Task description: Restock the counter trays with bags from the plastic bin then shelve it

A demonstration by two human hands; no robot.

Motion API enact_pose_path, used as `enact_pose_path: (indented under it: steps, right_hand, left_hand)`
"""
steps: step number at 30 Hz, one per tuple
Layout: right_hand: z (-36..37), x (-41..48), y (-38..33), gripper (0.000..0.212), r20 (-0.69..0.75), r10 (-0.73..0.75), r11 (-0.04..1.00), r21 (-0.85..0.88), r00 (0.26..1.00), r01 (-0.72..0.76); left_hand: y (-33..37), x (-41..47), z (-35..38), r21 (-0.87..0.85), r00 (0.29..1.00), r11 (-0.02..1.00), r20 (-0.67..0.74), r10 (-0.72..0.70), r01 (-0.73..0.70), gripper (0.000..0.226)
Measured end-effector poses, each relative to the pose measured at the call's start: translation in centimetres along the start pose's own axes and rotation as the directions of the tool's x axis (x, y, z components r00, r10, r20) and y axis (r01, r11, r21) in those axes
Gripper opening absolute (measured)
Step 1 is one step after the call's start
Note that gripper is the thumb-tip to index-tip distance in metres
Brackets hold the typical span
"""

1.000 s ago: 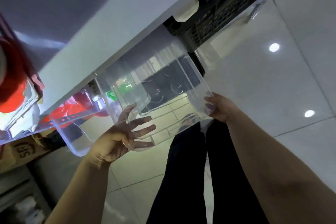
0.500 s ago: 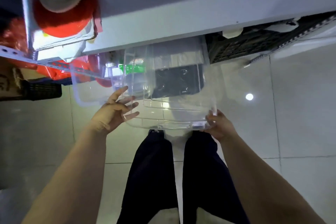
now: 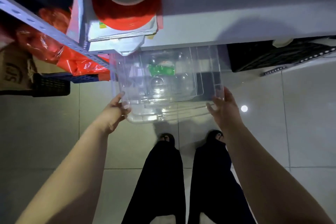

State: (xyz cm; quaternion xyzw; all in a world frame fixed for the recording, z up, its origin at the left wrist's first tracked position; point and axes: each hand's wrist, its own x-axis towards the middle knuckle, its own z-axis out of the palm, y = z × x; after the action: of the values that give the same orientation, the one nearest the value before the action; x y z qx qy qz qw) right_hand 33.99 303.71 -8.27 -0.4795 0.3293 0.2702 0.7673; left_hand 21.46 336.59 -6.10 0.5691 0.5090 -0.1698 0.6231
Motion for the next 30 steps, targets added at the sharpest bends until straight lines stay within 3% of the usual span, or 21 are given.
enact_pose_path:
  steps: [8,11,13,16,20,23,25,27,29,30]
  right_hand:
    - [7.6,3.7,5.1,0.047,-0.152,-0.062,0.995,-0.090,0.986,0.048]
    - [7.8,4.7,6.3,0.040,-0.154,0.024,1.000,0.010,0.988,-0.023]
    - [7.3,4.6,7.1,0.034,-0.107,-0.029,0.999,-0.025,0.994,0.027]
    - [6.0,4.4,7.8,0.018,-0.116,0.037,0.999,0.043,0.993,-0.033]
    - [5.7,4.6,8.1,0.023,-0.166,0.047,0.998,-0.026,0.985,-0.052]
    - [6.0,4.9,7.3,0.019,-0.219,0.058,0.995,-0.062,0.974,-0.073]
    - [6.8,4.7,6.8,0.020,-0.289,0.042,0.979,-0.179,0.956,-0.096]
    - [7.7,4.0,6.4,0.042,-0.359,-0.082,0.848,-0.515,0.930,-0.123]
    - [9.2,2.5,5.1,0.062,-0.275,-0.310,0.572,-0.819,0.910,-0.052]
    - [9.9,1.7,4.2,0.064,-0.171,-0.383,0.493,-0.869,0.908,0.044]
  left_hand:
    - [2.7,6.5,-6.1,0.171,0.996,0.981,0.019,0.088,-0.090,0.066]
    - [1.5,7.7,-6.4,0.041,1.000,0.999,0.004,0.015,-0.015,0.059]
    - [0.3,8.4,-6.3,-0.062,0.999,0.998,-0.043,-0.002,0.000,0.054]
    - [-1.2,8.6,-5.6,-0.167,0.998,0.984,-0.005,-0.062,0.060,0.028]
    - [-1.9,9.1,-5.5,-0.228,0.993,0.967,0.056,-0.105,0.115,0.017]
    - [-1.4,9.1,-5.1,-0.214,0.994,0.972,-0.024,-0.102,0.095,0.012]
    - [-0.9,8.5,-4.5,-0.153,0.991,0.987,-0.116,-0.072,0.054,0.020]
    - [-0.3,7.8,-4.2,0.091,0.972,0.995,-0.228,0.064,-0.044,0.039]
    - [1.2,6.4,-3.9,0.437,0.909,0.875,-0.245,0.338,-0.208,0.051]
    - [2.5,5.5,-3.4,0.539,0.863,0.783,-0.186,0.470,-0.310,0.052]
